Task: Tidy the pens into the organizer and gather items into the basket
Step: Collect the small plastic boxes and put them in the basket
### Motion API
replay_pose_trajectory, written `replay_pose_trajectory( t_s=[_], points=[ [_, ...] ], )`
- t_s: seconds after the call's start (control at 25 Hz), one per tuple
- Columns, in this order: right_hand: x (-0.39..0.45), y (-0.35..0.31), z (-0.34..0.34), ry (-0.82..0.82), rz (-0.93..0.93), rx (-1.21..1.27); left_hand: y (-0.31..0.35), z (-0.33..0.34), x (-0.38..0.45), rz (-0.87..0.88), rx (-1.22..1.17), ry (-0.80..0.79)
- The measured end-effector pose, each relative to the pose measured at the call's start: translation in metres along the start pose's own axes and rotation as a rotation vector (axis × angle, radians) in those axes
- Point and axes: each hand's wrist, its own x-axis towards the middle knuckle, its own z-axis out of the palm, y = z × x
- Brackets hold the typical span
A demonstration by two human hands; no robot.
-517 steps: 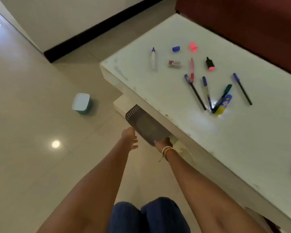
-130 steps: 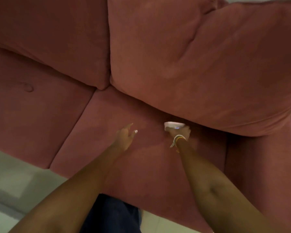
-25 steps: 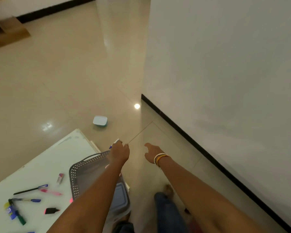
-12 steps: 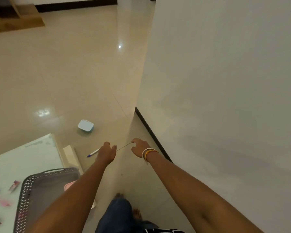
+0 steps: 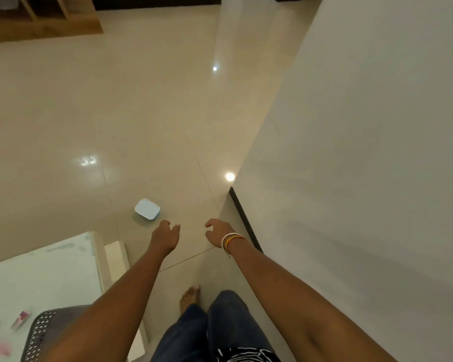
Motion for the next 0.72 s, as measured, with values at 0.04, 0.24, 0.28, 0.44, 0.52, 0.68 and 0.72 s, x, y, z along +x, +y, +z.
replay_pose_trajectory(
  t_s=[0.04, 0.24, 0.28, 0.44, 0.52, 0.68, 0.72],
  points=[
    [0.012, -0.009, -0.007, -0.012, -0.013, -0.007, 0.003, -0.006, 0.010, -0.017, -0.019, 0.011],
    [0.085, -0.049, -0.025, -0.095, -0.095, -0.089, 0.013, -0.017, 0.063, -0.138, -0.138, 0.089],
    [0.102, -0.055, -0.024, -0.108, -0.104, -0.102, 0.012, -0.016, 0.077, -0.151, -0.159, 0.102],
    [0.194, -0.067, 0.005, -0.138, -0.157, -0.157, -0.009, -0.006, 0.159, -0.187, -0.205, 0.147],
    [0.249, -0.065, 0.037, -0.150, -0.172, -0.178, -0.033, 0.006, 0.214, -0.211, -0.247, 0.166],
    [0.371, -0.053, 0.120, -0.179, -0.178, -0.220, -0.117, 0.044, 0.328, -0.301, -0.373, 0.212],
    [0.398, -0.050, 0.139, -0.186, -0.179, -0.231, -0.137, 0.055, 0.350, -0.313, -0.390, 0.217]
  ],
)
